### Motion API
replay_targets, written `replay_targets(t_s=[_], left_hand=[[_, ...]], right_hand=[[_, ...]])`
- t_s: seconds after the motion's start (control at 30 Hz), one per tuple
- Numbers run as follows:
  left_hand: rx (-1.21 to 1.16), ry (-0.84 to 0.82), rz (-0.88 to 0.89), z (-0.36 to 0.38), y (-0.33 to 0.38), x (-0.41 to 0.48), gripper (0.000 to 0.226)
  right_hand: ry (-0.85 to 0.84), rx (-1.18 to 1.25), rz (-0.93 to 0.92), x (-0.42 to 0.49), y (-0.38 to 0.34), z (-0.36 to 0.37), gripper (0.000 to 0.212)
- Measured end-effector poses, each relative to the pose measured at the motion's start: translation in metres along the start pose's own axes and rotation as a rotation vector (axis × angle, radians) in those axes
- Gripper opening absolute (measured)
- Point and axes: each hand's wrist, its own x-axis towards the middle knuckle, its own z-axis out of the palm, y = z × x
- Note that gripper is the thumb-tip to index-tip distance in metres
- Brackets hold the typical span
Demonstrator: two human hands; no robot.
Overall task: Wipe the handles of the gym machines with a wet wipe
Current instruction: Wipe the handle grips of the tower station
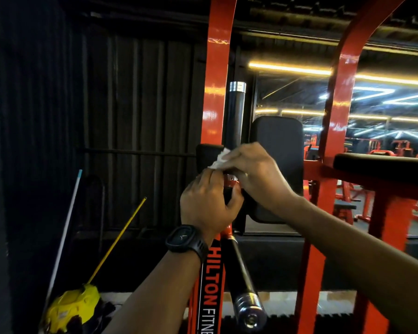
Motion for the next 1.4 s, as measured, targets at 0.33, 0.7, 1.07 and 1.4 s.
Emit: replay_targets(t_s=[0.33, 0.7, 1.07, 1.4], left_hand=[[0.010, -0.025, 0.007, 0.001, 0.000, 0.000, 0.044], [0.005, -0.069, -0.025, -0.001, 0.001, -0.002, 0.050], [0.019, -0.072, -0.022, 0.001, 0.000, -0.001, 0.051], [0.007, -0.073, -0.019, 0.000, 0.000, -0.001, 0.050]], right_hand=[[0.207, 0.322, 0.458, -0.001, -0.012, 0.001, 0.012], [0.314, 0.483, 0.777, 0.011, 0.000, 0.001, 0.015], [0.235, 0.924, 1.025, 0.001, 0.003, 0.008, 0.005], [0.342, 0.844, 0.943, 0.017, 0.008, 0.008, 0.011]])
